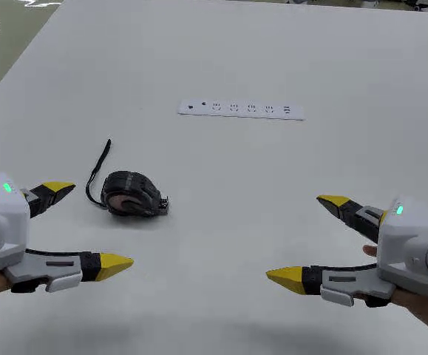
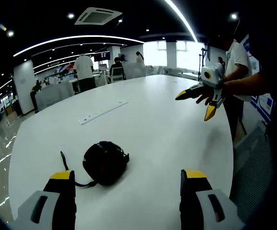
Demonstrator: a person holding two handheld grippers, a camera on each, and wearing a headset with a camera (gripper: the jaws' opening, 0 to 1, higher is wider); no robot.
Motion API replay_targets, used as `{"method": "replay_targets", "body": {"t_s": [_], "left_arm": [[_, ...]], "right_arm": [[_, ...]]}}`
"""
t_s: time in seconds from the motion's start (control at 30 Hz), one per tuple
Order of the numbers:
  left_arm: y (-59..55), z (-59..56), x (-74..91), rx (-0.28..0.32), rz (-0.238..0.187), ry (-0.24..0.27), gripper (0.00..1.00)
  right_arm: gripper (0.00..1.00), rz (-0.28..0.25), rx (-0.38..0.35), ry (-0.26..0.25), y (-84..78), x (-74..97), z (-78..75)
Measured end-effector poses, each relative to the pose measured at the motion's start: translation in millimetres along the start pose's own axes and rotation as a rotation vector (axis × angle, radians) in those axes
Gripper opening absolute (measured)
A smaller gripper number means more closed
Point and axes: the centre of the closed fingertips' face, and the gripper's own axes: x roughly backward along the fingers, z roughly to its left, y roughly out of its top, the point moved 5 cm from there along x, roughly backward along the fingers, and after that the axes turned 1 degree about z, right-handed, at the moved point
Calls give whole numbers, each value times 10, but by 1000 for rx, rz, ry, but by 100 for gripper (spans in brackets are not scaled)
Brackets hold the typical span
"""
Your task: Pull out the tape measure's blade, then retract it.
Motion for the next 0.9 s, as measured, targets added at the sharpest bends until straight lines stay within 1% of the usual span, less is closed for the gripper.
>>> {"method": "replay_targets", "body": {"t_s": [0.2,0.47,0.7,0.87,0.9], "left_arm": [[25,110,-66,-41,26,-33,83],[39,224,-146,-86,60,-72,77],[26,303,-263,-129,92,-108,72],[26,315,-283,-134,99,-114,68],[23,345,-315,-146,111,-123,67]], "right_arm": [[87,2,23,40,41,-113,-10],[83,5,53,83,99,-270,-38],[79,11,80,123,146,-412,-57],[75,12,87,129,157,-439,-64],[75,13,97,140,172,-484,-74]]}}
